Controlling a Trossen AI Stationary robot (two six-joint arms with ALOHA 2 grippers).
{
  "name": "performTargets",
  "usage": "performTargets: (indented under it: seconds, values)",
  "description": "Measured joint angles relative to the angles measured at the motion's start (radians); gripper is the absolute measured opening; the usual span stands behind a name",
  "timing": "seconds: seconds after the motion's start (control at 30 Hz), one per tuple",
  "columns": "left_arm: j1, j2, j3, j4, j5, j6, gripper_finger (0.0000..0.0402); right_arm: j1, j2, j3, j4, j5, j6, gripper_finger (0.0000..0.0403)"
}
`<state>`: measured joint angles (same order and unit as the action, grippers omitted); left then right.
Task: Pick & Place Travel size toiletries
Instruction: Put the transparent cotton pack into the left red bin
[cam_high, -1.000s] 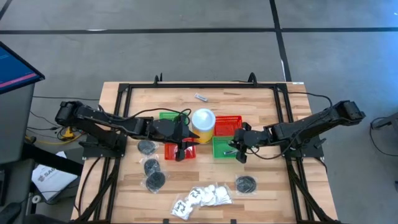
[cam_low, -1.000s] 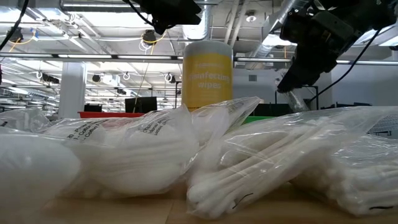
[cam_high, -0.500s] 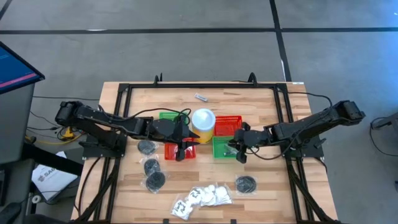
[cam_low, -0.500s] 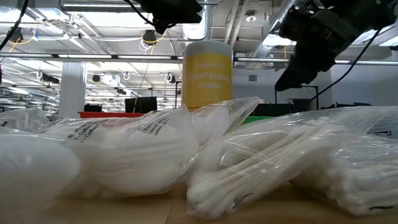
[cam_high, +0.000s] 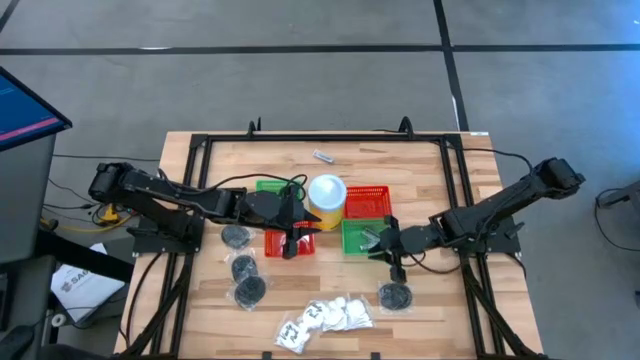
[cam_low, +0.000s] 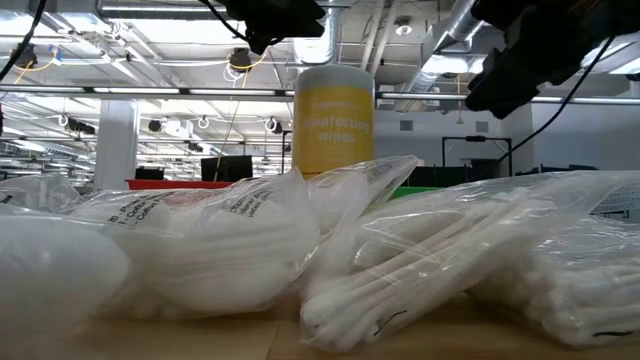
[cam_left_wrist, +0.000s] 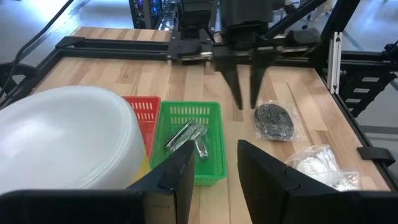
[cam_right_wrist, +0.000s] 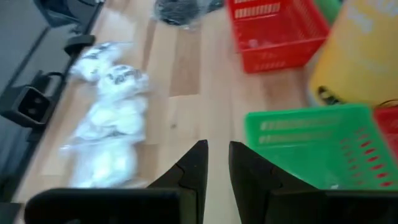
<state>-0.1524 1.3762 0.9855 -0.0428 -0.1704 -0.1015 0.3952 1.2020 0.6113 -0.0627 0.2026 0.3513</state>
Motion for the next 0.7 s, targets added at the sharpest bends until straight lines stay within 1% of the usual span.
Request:
performTargets:
  seconds: [0.1,0.23,0.47,0.7]
  values:
    - [0.000,0.000,0.000,0.000,0.000,-0.015,0.0111,0.032,0.023,-0.001,-0.004,0.000,0.049,0.0057]
    - [-0.005,0.000,0.000,0.001,0.000,-0.031,0.0111,0.067,0.083,-0.001,0.039,-0.009,0.096,0.0057]
    - [-0.028,0.000,0.000,0.008,0.000,-0.038,0.0111,0.096,0.205,0.001,0.195,-0.100,0.164,0.0057]
    - [-0.078,0.000,0.000,0.008,0.000,-0.057,0.0111,0.096,0.298,0.000,0.281,-0.152,0.258,0.0060]
